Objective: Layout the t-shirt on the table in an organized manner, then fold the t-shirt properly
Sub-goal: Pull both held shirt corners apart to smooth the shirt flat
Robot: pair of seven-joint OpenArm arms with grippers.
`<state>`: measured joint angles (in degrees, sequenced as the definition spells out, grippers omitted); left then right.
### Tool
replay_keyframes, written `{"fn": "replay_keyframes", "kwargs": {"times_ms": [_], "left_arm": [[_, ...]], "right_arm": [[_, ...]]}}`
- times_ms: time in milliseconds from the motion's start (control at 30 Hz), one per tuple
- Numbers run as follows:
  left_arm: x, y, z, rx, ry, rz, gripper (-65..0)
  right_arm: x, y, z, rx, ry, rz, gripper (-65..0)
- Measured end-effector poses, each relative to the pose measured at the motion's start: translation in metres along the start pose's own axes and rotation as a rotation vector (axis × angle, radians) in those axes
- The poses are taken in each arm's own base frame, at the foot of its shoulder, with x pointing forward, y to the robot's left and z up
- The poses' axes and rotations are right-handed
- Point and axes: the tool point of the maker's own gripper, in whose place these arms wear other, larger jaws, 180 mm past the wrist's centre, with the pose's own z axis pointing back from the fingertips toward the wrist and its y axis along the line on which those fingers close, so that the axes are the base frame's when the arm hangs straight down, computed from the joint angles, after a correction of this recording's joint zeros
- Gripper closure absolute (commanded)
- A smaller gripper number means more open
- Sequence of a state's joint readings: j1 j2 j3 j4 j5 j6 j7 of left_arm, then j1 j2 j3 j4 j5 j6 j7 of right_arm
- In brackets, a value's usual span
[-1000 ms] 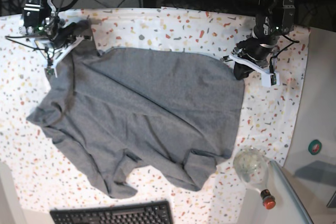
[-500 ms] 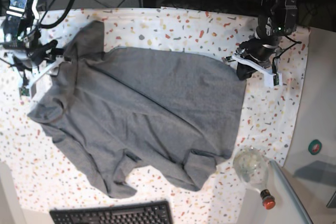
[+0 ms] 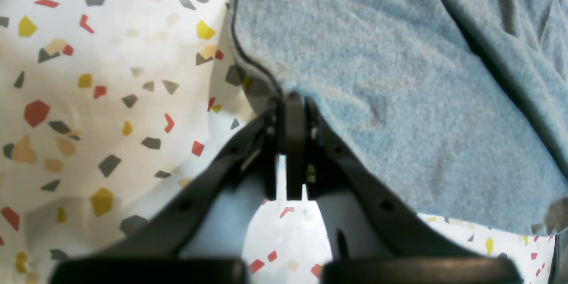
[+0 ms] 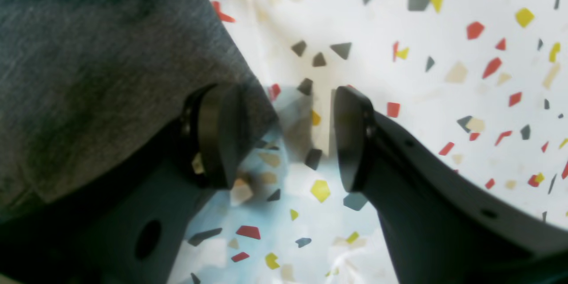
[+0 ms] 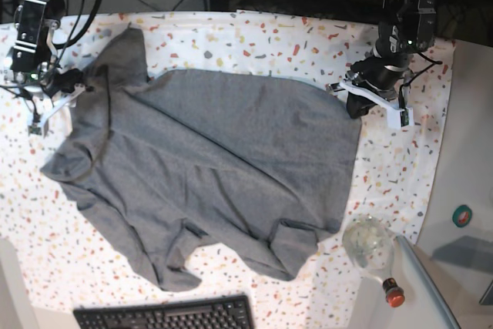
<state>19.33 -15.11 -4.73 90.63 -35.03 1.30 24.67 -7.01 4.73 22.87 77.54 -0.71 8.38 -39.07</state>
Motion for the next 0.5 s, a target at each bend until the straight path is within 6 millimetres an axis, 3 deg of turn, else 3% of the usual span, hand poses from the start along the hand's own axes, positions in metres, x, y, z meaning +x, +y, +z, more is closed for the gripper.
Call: {"fn": "replay_keyframes", "kwargs": {"times_ms": [133,267,500], "left_arm": [[0.0,0.0,0.0,0.0,0.0,0.0,0.0],[0.0,0.0,0.0,0.0,0.0,0.0,0.0],[0.0,0.0,0.0,0.0,-0.001,0.0,0.0]], "right_arm": [[-0.002,-0.005,-0.006,-0.006,0.002,-0.029,-30.6],[-0.01,-0.032,-0.005,-0.096,0.006,-0.139,-30.6],[-0.015,-0.031,0.013,-0.112,-0.011,-0.14,-30.8]]}}
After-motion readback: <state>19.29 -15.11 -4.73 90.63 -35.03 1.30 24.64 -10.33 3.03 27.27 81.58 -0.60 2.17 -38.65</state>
